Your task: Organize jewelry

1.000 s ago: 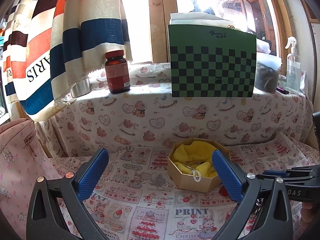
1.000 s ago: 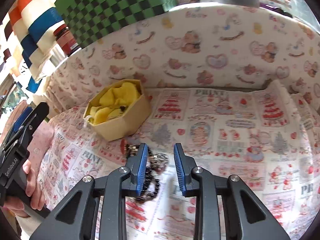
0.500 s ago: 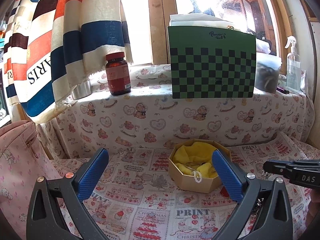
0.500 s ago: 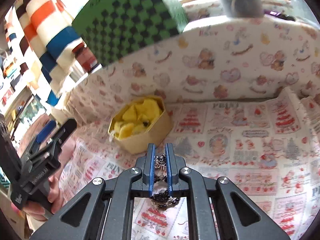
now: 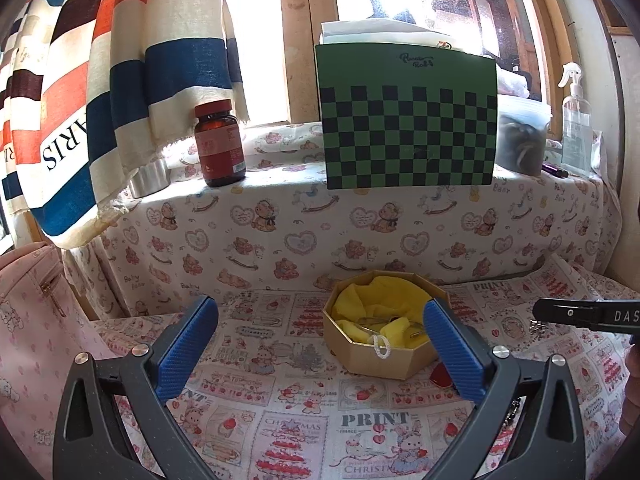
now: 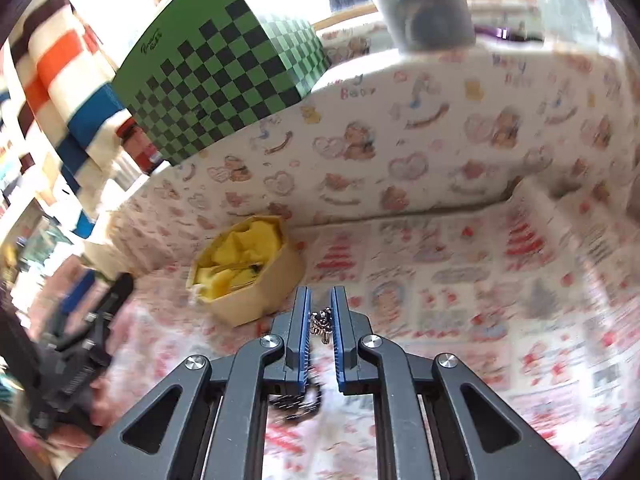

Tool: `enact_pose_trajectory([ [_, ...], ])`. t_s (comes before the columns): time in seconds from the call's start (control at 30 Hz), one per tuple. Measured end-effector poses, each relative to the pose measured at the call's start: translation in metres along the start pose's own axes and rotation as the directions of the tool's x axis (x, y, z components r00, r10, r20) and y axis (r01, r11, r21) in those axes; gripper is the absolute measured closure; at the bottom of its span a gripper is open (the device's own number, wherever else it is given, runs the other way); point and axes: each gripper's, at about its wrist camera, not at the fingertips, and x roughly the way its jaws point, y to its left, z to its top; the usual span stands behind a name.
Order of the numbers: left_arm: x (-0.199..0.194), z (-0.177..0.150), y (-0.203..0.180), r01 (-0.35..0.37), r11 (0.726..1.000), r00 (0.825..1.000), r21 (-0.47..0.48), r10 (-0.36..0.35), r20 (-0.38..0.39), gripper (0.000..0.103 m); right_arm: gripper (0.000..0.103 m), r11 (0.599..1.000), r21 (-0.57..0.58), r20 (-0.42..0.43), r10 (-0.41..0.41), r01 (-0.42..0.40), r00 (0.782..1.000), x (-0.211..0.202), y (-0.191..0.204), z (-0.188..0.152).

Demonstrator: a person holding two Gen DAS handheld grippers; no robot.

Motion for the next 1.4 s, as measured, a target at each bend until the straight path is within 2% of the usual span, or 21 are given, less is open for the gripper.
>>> enact_pose_trajectory([
  [0.13, 0.003, -0.002, -0.005, 0.101, 0.995, 0.993, -0.013, -0.101, -0.052, 0.038, 0.092, 0.981, 0.089, 0.007, 0.173, -0.173, 0.985, -0.007, -0.019, 0.006],
  [0.17, 0.003, -0.002, -0.006, 0.128, 0.992, 0.990, -0.022, -0.129, -0.065, 0.047, 0.092, 0.982, 0.091, 0.019, 0.167, -0.168, 0.986, -0.008, -0.017, 0.007],
  [0.23, 0.005, -0.004, -0.008, 0.182, 0.983, 0.978, -0.038, -0.185, -0.094, 0.057, 0.092, 0.999, -0.014, 0.105, -0.045, 0.047, 0.993, -0.018, -0.001, 0.004],
  [0.27, 0.007, -0.005, -0.010, 0.211, 0.976, 0.971, -0.047, -0.215, -0.105, 0.062, 0.092, 1.000, -0.003, 0.103, 0.028, -0.028, 0.994, -0.020, -0.001, 0.003],
  [0.3, 0.007, -0.006, -0.012, 0.241, 0.969, 0.963, -0.053, -0.245, -0.115, 0.066, 0.092, 0.971, 0.102, 0.047, 0.211, -0.215, 0.976, -0.014, -0.013, 0.005],
  [0.33, 0.008, -0.008, -0.014, 0.266, 0.963, 0.955, -0.052, -0.271, -0.125, 0.067, 0.092, 0.943, 0.184, 0.024, 0.277, -0.277, 0.961, -0.010, -0.021, 0.005],
  [0.4, 0.008, -0.010, -0.020, 0.297, 0.954, 0.944, -0.038, -0.299, -0.138, 0.068, 0.092, 0.988, 0.086, 0.083, 0.119, -0.126, 0.989, -0.020, -0.011, 0.006],
  [0.5, 0.009, -0.014, -0.032, 0.299, 0.954, 0.942, 0.013, -0.293, -0.167, 0.068, 0.092, 0.964, 0.106, 0.049, 0.238, -0.242, 0.970, -0.018, -0.008, 0.007],
  [0.57, 0.010, -0.017, -0.039, 0.282, 0.958, 0.947, 0.045, -0.271, -0.172, 0.068, 0.092, 0.986, 0.050, 0.069, 0.154, -0.158, 0.986, -0.019, -0.001, 0.006],
  [0.6, 0.010, -0.018, -0.041, 0.285, 0.957, 0.946, 0.054, -0.272, -0.175, 0.067, 0.092, 0.985, 0.040, 0.054, 0.164, -0.167, 0.985, -0.016, 0.000, 0.006],
  [0.63, 0.010, -0.019, -0.043, 0.300, 0.952, 0.941, 0.062, -0.285, -0.180, 0.066, 0.092, 0.977, 0.055, 0.037, 0.202, -0.204, 0.979, -0.013, -0.001, 0.006],
  [0.7, 0.008, -0.021, -0.047, 0.356, 0.932, 0.921, 0.069, -0.338, -0.191, 0.047, 0.092, 0.967, 0.063, 0.024, 0.247, -0.248, 0.969, -0.009, 0.000, 0.005],
  [0.77, 0.003, -0.022, -0.051, 0.411, 0.908, 0.901, 0.080, -0.392, -0.184, 0.041, 0.092, 0.961, 0.050, 0.014, 0.273, -0.273, 0.962, -0.010, 0.007, 0.002],
  [0.83, -0.002, -0.024, -0.059, 0.448, 0.887, 0.886, 0.109, -0.424, -0.186, 0.041, 0.092, 0.951, 0.055, 0.009, 0.305, -0.305, 0.952, -0.009, 0.012, -0.002],
  [1.0, -0.005, -0.028, -0.069, 0.470, 0.871, 0.876, 0.141, -0.442, -0.191, 0.043, 0.092, 0.941, 0.060, -0.032, 0.336, -0.334, 0.941, -0.006, 0.019, -0.008],
  [1.03, -0.004, -0.028, -0.070, 0.476, 0.869, 0.872, 0.135, -0.447, -0.199, 0.046, 0.091, 0.946, 0.061, -0.025, 0.321, -0.319, 0.947, -0.005, 0.020, -0.009],
  [1.1, 0.000, -0.028, -0.072, 0.456, 0.879, 0.880, 0.137, -0.423, -0.217, 0.066, 0.069, 0.975, 0.030, 0.000, 0.222, -0.222, 0.975, -0.006, 0.023, -0.010],
  [1.13, 0.002, -0.029, -0.071, 0.441, 0.887, 0.886, 0.136, -0.407, -0.221, 0.069, 0.041, 0.988, 0.007, 0.024, 0.153, -0.153, 0.988, -0.008, 0.024, -0.011],
  [1.17, 0.004, -0.029, -0.070, 0.429, 0.893, 0.891, 0.132, -0.395, -0.223, 0.074, 0.029, 0.995, -0.005, 0.055, 0.098, -0.098, 0.994, -0.010, 0.023, -0.011],
  [1.3, 0.013, -0.030, -0.063, 0.374, 0.921, 0.907, 0.106, -0.340, -0.247, 0.086, 0.029, 0.985, 0.103, 0.027, 0.139, -0.142, 0.990, -0.009, 0.003, -0.006],
  [1.4, 0.020, -0.029, -0.053, 0.377, 0.924, 0.898, 0.059, -0.350, -0.267, 0.087, 0.029, 0.998, 0.050, 0.049, -0.052, 0.050, 0.997, -0.013, 0.003, -0.002],
])
